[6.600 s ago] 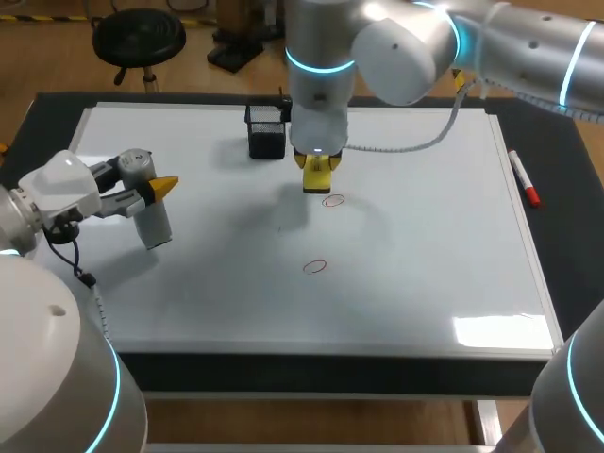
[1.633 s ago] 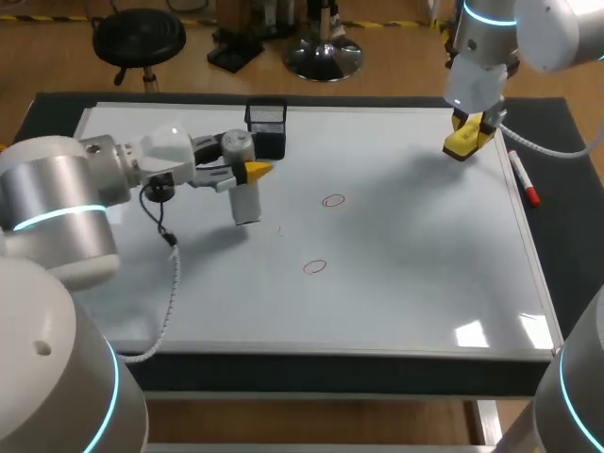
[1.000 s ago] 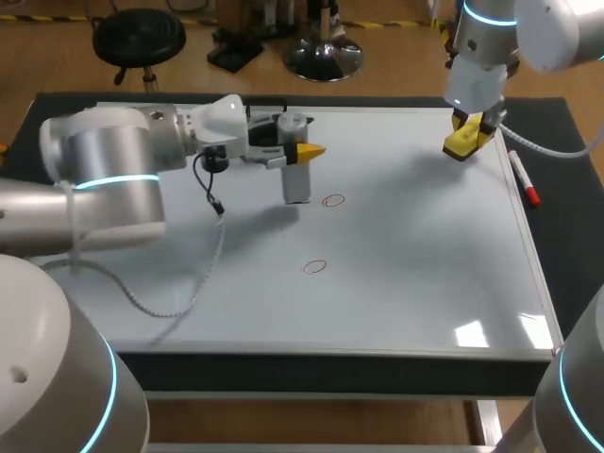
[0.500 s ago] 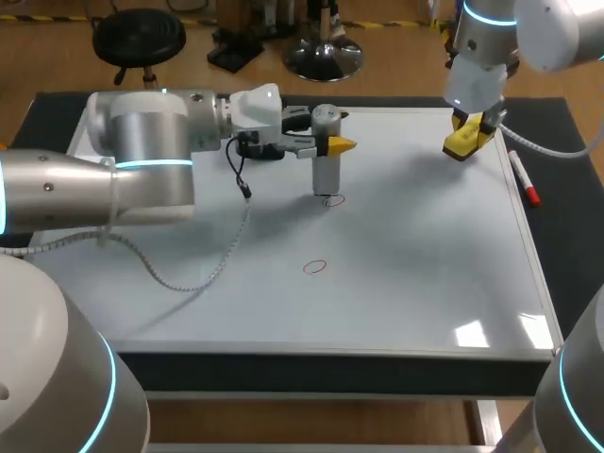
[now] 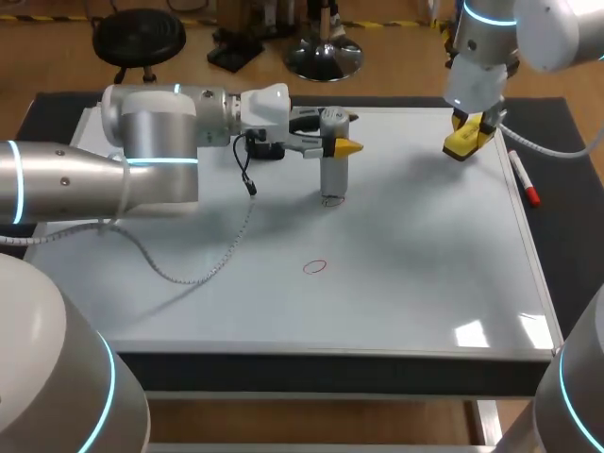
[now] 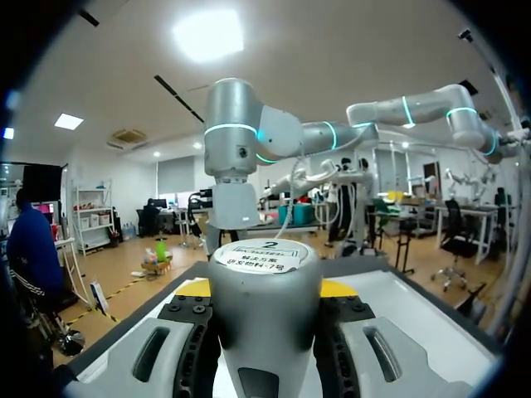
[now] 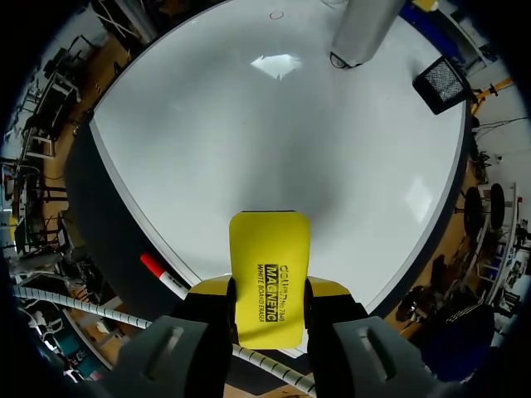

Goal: Pick up the inspection probe, press it on each red-marked spot on the whiteboard one by one, put down the probe, pick up the eraser, and wipe off all the red marks.

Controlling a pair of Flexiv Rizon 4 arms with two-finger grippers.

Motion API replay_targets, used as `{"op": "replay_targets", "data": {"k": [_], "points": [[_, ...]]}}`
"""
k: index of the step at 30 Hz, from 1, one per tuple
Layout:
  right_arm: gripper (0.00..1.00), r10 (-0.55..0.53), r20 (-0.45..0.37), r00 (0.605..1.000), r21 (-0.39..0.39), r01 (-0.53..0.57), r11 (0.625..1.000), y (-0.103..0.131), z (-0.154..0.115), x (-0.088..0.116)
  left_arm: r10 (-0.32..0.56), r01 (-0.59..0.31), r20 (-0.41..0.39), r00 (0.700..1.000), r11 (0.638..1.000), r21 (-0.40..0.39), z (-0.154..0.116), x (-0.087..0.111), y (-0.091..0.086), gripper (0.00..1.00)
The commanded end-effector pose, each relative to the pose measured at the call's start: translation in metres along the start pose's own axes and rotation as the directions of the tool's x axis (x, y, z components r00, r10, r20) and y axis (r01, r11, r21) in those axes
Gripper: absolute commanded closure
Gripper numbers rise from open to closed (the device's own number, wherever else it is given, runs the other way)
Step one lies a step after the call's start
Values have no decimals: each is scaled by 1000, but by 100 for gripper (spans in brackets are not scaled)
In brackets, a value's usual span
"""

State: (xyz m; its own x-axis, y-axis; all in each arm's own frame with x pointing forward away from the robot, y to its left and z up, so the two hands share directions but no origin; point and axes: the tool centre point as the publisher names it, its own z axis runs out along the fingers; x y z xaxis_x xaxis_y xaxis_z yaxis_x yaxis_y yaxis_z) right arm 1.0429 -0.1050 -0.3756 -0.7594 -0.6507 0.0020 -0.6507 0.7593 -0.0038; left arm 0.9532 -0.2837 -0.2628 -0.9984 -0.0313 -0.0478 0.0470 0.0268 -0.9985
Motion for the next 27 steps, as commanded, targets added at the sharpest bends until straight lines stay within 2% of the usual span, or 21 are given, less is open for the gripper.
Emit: {"op": "replay_targets", "data": {"k": [1, 27], "points": [[100, -1, -4, 1000, 0, 1, 1000, -1, -1, -1, -3, 3, -23, 1000, 1000, -2, 1, -1, 3, 100], [100, -1, -4, 1000, 0, 1, 1000, -1, -1, -1, -14, 14, -32, 999, 1000, -12, 1, 4, 12, 100]]}}
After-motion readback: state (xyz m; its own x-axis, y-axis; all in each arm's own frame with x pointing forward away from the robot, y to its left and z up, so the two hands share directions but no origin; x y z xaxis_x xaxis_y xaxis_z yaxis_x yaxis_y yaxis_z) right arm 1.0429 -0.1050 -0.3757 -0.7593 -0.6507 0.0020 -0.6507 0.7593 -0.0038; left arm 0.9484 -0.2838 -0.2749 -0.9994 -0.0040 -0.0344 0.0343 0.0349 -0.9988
